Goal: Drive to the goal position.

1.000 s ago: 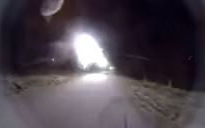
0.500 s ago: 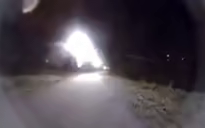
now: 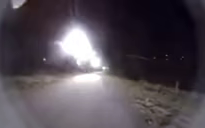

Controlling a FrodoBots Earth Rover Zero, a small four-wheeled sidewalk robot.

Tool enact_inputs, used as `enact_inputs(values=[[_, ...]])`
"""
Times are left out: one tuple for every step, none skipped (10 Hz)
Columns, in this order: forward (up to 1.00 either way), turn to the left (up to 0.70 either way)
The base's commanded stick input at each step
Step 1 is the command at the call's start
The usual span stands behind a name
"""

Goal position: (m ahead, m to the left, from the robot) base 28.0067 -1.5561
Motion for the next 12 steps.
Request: enact_inputs(values=[[1.00,-0.18],[1.00,-0.07],[1.00,-0.01],[1.00,0.00],[1.00,0.00],[1.00,0.13],[1.00,0.40],[1.00,0.40],[1.00,0.40],[1.00,0.35],[1.00,0.10],[1.00,0.10]])
